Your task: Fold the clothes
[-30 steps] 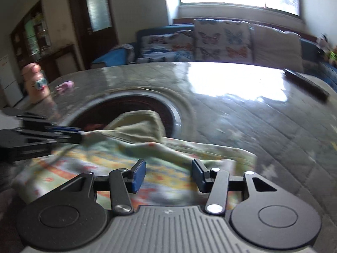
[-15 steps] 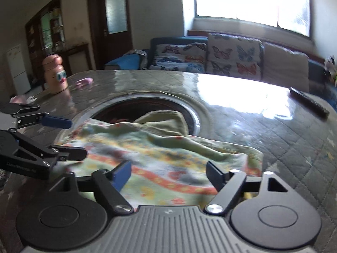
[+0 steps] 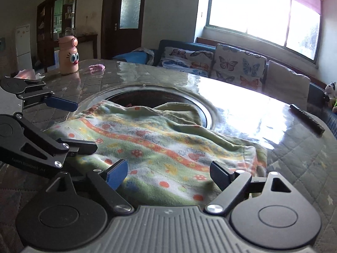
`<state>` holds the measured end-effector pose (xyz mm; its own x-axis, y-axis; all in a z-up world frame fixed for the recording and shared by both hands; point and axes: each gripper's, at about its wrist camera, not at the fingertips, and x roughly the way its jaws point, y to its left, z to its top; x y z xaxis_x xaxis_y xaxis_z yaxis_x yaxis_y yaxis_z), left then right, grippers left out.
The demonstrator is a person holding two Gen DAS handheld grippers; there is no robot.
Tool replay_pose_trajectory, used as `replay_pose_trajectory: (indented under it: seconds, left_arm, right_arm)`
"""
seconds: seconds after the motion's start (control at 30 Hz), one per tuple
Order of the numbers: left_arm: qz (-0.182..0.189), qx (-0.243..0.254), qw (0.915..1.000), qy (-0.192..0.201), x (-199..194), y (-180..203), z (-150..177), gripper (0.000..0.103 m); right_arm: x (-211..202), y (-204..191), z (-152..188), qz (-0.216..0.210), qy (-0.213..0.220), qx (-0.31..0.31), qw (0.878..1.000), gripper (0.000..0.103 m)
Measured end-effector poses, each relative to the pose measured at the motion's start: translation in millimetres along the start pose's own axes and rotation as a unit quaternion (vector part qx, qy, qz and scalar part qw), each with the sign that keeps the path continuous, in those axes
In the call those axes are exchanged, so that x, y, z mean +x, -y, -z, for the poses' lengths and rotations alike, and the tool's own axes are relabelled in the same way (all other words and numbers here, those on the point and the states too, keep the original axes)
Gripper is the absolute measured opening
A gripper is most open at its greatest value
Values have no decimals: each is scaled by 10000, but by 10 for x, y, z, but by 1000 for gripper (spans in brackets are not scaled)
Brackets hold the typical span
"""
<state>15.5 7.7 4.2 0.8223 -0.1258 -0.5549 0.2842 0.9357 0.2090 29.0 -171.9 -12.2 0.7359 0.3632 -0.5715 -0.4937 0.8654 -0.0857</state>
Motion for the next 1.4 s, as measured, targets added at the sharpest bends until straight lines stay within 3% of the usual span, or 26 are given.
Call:
replay_pose_trajectory:
  seconds: [0.23, 0.47, 0.73, 0.9, 1.03, 1.27, 1.4]
  left_arm:
    - [-25, 1, 10000, -55, 26, 53, 52, 89]
    - [-91, -98, 9999, 78, -64, 13, 34, 89]
    - [-242, -291, 9992, -89, -44, -115, 120, 90]
    - [-465, -441, 9979, -72, -59, -240, 113, 92]
    - [-613, -556, 9963, -214, -20, -325, 174, 93]
    - [-685, -598, 9956, -245, -22, -384, 192, 94]
    - [-793, -673, 9940, -350, 29, -447, 221, 94]
  right_arm:
    - [-23, 42, 158, 148, -202, -40, 9997, 89]
    - [-204, 174, 127, 382, 52, 105, 9992, 91]
    - [-157, 363, 284, 347, -253, 513, 9978, 91]
    - [-262, 497, 260, 675, -62, 679, 9954, 92]
    - [-211, 660, 374, 1154, -277, 792, 9898, 93]
    - [-316, 806, 353, 1259, -166, 954, 9873, 96]
    - [-237, 868, 399, 1303, -359, 939, 9864, 98]
